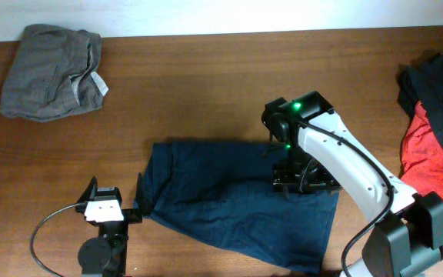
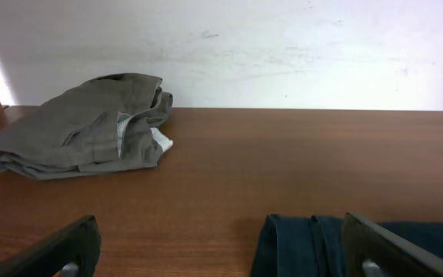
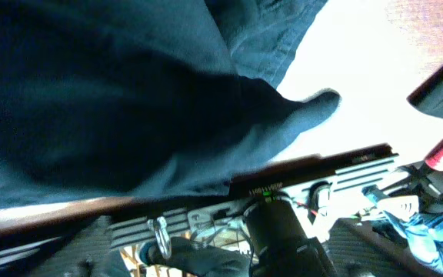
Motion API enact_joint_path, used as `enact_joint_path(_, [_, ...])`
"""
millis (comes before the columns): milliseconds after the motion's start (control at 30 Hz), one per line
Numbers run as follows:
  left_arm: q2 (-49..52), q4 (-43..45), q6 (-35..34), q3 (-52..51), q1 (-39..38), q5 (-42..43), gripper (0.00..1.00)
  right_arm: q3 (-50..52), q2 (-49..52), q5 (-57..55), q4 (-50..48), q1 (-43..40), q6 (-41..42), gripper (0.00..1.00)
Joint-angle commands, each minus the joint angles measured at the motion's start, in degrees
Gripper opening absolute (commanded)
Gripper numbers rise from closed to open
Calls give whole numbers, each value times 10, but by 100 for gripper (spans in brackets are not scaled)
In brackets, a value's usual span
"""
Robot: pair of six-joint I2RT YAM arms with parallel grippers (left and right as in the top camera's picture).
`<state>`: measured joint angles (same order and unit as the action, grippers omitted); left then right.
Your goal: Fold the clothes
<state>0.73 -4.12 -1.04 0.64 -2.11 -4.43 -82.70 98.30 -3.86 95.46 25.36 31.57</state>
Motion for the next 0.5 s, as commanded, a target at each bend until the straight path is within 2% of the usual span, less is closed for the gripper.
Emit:
enact_joint_path(0, [-3, -3, 11, -1, 3, 6, 99, 9, -4, -12, -30, -13, 9, 99])
enact_joint_path(200, [-3, -3, 11, -1, 3, 6, 99, 9, -4, -29, -84, -42, 2, 99])
enact_joint_path(467, [-3, -3, 11, -1, 3, 6, 99, 8, -4, -25, -184, -154, 2, 99])
